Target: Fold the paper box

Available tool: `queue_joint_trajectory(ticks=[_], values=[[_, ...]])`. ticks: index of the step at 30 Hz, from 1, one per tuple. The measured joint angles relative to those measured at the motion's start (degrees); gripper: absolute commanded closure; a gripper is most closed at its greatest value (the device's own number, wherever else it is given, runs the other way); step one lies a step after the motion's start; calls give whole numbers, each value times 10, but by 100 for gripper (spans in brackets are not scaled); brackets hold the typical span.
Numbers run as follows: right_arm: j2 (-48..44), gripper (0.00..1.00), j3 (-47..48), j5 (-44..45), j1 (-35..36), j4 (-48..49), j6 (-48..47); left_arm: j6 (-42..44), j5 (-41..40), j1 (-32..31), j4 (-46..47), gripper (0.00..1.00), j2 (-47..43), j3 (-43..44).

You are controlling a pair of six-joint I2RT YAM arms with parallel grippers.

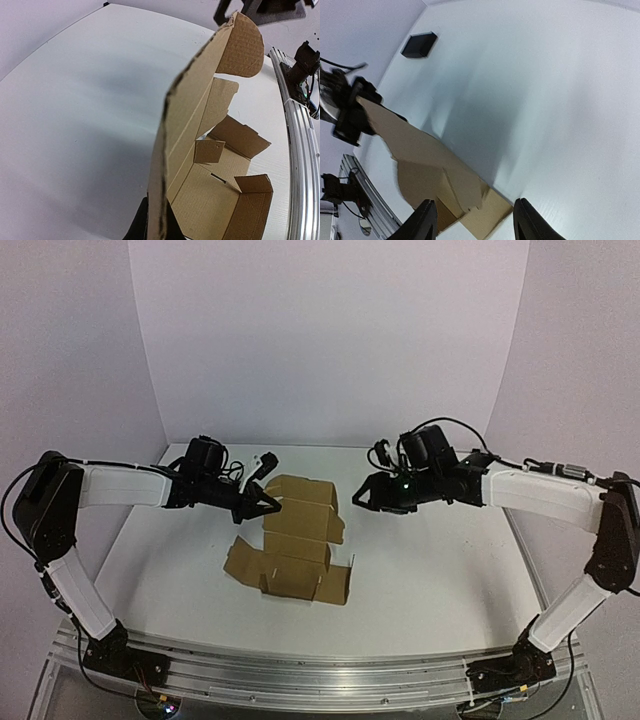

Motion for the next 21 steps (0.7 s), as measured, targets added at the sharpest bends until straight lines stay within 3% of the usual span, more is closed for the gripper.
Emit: queue_joint_trajectory(ticks=[3,12,15,21], values=[[0,23,49,7,9,1,-67,20,0,-1,0,100,0,0],[85,30,139,17,51,-21,-157,46,0,-2,0,100,0,0],[96,38,139,30,57,-41,-161,46,0,-2,0,100,0,0],[111,71,148,23,57,-52,-155,46,3,-3,0,100,0,0]])
